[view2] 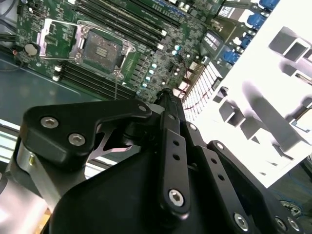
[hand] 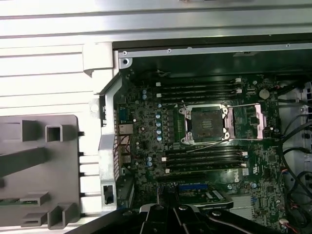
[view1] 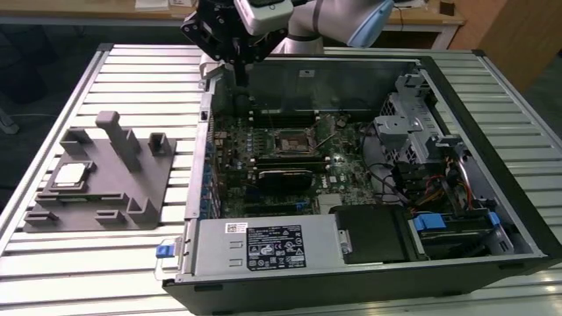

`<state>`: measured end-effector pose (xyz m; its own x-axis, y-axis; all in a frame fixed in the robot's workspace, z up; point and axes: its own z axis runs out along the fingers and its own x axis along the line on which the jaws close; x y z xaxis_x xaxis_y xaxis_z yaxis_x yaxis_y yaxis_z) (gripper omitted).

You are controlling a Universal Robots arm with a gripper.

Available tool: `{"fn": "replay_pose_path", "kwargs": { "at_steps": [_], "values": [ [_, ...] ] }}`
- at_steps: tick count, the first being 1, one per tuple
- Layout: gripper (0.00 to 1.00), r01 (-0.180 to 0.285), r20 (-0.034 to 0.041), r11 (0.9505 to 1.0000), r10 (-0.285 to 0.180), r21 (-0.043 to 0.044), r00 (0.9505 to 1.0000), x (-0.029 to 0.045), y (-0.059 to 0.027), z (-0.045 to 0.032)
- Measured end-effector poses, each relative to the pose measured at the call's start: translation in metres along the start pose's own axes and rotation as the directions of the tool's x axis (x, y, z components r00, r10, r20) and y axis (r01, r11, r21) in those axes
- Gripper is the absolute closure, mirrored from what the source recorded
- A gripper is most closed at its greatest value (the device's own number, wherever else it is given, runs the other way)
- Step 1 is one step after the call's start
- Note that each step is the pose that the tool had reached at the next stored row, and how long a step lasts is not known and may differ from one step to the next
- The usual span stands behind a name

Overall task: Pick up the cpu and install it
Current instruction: 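Reach for the cpu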

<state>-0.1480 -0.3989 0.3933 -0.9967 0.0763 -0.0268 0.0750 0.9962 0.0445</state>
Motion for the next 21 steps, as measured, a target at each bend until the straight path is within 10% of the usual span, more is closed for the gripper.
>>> {"fn": "replay_pose_path", "kwargs": {
  "at_steps": [21],
  "values": [
    [0.89, 0.0, 0.0071, 1.0, 0.0, -0.0006, 1.0, 0.035, -0.0026, -0.001]
  ]
}}
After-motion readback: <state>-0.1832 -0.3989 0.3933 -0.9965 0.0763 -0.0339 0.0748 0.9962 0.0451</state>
